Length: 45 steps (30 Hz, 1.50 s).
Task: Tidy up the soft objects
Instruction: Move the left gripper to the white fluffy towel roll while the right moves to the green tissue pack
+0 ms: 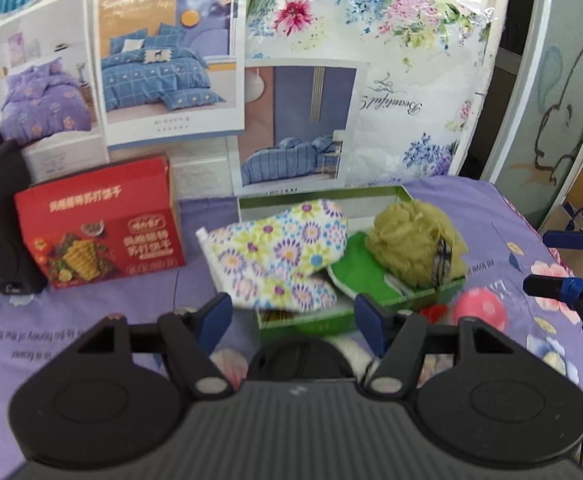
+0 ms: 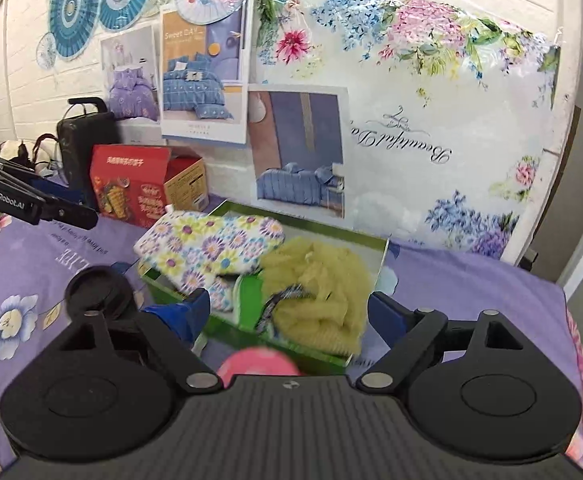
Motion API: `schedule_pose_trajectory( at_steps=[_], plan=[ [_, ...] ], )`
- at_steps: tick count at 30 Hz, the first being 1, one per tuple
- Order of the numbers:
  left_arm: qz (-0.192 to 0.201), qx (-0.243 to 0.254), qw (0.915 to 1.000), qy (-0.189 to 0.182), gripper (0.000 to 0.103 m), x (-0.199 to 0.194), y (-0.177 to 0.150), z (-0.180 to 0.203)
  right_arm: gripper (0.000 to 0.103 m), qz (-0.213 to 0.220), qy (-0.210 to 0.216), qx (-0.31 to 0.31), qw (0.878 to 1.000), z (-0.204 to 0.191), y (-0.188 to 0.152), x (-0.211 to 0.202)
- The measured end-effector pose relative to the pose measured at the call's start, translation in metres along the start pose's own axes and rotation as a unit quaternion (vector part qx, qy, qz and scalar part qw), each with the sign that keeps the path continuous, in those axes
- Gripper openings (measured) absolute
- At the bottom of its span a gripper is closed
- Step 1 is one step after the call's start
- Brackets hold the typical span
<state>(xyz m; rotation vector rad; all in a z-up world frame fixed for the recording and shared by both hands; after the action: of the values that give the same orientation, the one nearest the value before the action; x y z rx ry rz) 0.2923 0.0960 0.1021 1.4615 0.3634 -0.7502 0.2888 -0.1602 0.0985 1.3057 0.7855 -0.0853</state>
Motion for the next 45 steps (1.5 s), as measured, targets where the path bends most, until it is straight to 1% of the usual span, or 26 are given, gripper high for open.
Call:
schedule_pose_trajectory(
  at_steps=[3, 5, 7, 10, 12, 15, 17, 19, 23, 25, 26, 29, 30, 31, 33, 35, 38, 40, 41, 42, 43, 45],
  plan=[
    [-0.009, 0.004, 0.9998, 0.016, 0.066, -0.016, -0.034, -0.002, 0.073, -0.009, -0.003, 0.004, 1.0, -0.015, -0.033, -0.008],
    [-0.023, 0.002, 0.9994, 0.028, 0.066, -0.022, -0.061, -0.004, 0.073, -0.014, -0.005, 0.012, 1.0, -0.025, -0.057, -0.012],
    [-0.037, -0.002, 0.9988, 0.033, 0.066, -0.025, -0.09, -0.007, 0.074, -0.023, -0.005, 0.031, 0.999, -0.034, -0.082, -0.012],
    [-0.065, -0.016, 0.9968, 0.043, 0.066, -0.023, -0.134, -0.011, 0.074, -0.035, 0.006, 0.068, 0.997, -0.049, -0.118, -0.009],
    [-0.08, -0.032, 0.9952, 0.047, 0.066, -0.021, -0.161, -0.013, 0.074, -0.043, 0.006, 0.096, 0.994, -0.058, -0.141, -0.007],
    [-0.104, -0.052, 0.9924, 0.041, 0.066, -0.015, -0.193, -0.01, 0.074, -0.046, 0.004, 0.125, 0.991, -0.073, -0.164, -0.004],
    [-0.118, -0.061, 0.9904, 0.036, 0.066, -0.01, -0.204, -0.004, 0.074, -0.04, -0.006, 0.131, 0.991, -0.079, -0.168, -0.003],
    [-0.13, -0.06, 0.9894, 0.023, 0.066, -0.004, -0.21, 0.003, 0.074, -0.044, -0.011, 0.12, 0.992, -0.082, -0.164, 0.005],
    [-0.133, -0.048, 0.9896, 0.025, 0.066, 0.005, -0.207, 0.016, 0.074, -0.05, -0.026, 0.087, 0.995, -0.084, -0.156, 0.027],
    [-0.129, -0.042, 0.9905, 0.023, 0.066, 0.007, -0.203, 0.022, 0.074, -0.064, -0.039, 0.076, 0.994, -0.082, -0.155, 0.042],
    [-0.127, -0.04, 0.9909, 0.019, 0.066, 0.007, -0.201, 0.026, 0.074, -0.078, -0.046, 0.072, 0.993, -0.081, -0.157, 0.051],
    [-0.127, -0.034, 0.9913, 0.007, 0.066, 0.009, -0.198, 0.036, 0.076, -0.098, -0.08, 0.073, 0.989, -0.072, -0.167, 0.066],
    [-0.127, -0.032, 0.9914, 0.006, 0.066, 0.01, -0.197, 0.038, 0.074, -0.102, -0.093, 0.073, 0.988, -0.066, -0.172, 0.067],
    [-0.127, -0.027, 0.9915, 0.005, 0.066, 0.01, -0.197, 0.04, 0.075, -0.098, -0.092, 0.08, 0.988, -0.061, -0.176, 0.064],
    [-0.127, -0.018, 0.9917, 0.004, 0.066, 0.012, -0.197, 0.043, 0.075, -0.089, -0.088, 0.117, 0.985, -0.045, -0.183, 0.05],
    [-0.128, -0.014, 0.9917, 0.005, 0.066, 0.014, -0.197, 0.045, 0.075, -0.085, -0.118, 0.143, 0.979, -0.018, -0.19, 0.032],
    [-0.129, -0.013, 0.9916, 0.0, 0.066, 0.016, -0.197, 0.047, 0.075, -0.1, -0.185, 0.165, 0.964, 0.028, -0.213, 0.0],
    [-0.127, -0.011, 0.9919, -0.001, 0.066, 0.017, -0.195, 0.049, 0.075, -0.096, -0.203, 0.183, 0.957, 0.05, -0.224, -0.026],
    [-0.126, -0.011, 0.992, -0.002, 0.066, 0.018, -0.194, 0.05, 0.075, -0.091, -0.217, 0.197, 0.952, 0.059, -0.227, -0.039],
    [-0.125, -0.011, 0.9921, -0.004, 0.066, 0.019, -0.192, 0.052, 0.075, -0.079, -0.228, 0.202, 0.949, 0.065, -0.225, -0.05],
    [-0.124, -0.012, 0.9922, -0.007, 0.066, 0.02, -0.19, 0.053, 0.075, -0.065, -0.227, 0.197, 0.952, 0.064, -0.219, -0.056],
    [-0.122, -0.015, 0.9924, -0.011, 0.066, 0.024, -0.185, 0.057, 0.075, -0.053, -0.208, 0.175, 0.961, 0.054, -0.204, -0.058]
  ],
)
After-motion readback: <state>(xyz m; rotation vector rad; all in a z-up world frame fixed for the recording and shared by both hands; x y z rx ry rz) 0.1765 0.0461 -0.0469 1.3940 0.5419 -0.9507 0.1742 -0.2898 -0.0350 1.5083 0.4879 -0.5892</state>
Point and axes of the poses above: each gripper's, at about its wrist camera, not at the fingertips, and x roughly the way its jaws point, z to its right, y to its top, the point moved 10 cm from there along x, roughly the way its jaws point, and after that the axes turned 1 degree about -y, right-handed, at the moved point
